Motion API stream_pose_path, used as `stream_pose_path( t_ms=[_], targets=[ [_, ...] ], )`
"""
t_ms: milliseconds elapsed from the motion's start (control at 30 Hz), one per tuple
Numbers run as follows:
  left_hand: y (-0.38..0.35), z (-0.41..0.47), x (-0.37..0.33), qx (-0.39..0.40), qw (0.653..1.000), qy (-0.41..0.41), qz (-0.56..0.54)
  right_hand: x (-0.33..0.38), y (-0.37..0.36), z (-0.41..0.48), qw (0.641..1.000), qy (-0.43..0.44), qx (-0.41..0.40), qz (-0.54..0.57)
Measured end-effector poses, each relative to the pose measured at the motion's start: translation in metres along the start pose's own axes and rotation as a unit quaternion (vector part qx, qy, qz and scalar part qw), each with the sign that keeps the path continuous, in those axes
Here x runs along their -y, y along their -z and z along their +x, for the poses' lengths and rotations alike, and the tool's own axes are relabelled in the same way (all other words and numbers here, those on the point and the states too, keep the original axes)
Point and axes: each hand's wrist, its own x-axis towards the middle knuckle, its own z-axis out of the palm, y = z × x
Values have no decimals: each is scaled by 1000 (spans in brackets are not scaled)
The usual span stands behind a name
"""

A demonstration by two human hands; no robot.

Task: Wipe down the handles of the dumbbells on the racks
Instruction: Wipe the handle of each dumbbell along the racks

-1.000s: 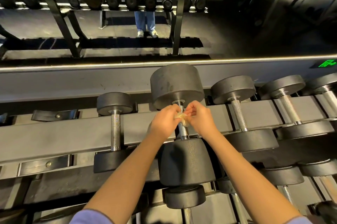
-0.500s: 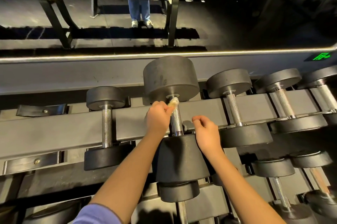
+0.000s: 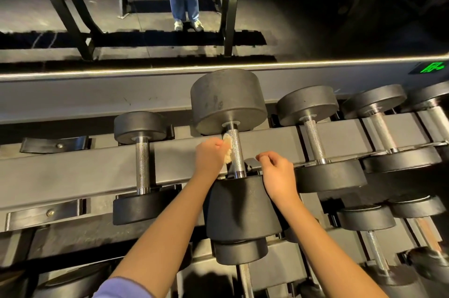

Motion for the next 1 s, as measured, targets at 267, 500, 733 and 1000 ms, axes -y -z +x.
stream_pose_path(
  t_ms=[267, 500, 733, 1000],
  targets=[
    [1, 20, -3, 12, 1000, 7, 17, 2, 0, 0, 1000, 2, 2, 0],
    [2, 5, 9, 92, 995, 9, 32, 3, -3, -3, 995, 37, -4, -89],
    [1, 26, -16, -4, 1000, -9, 11, -2, -11, -16, 979, 78, -12, -190],
    [0, 16, 9, 110, 992, 58, 31, -4, -9, -16, 981, 109, -4, -164]
  ],
)
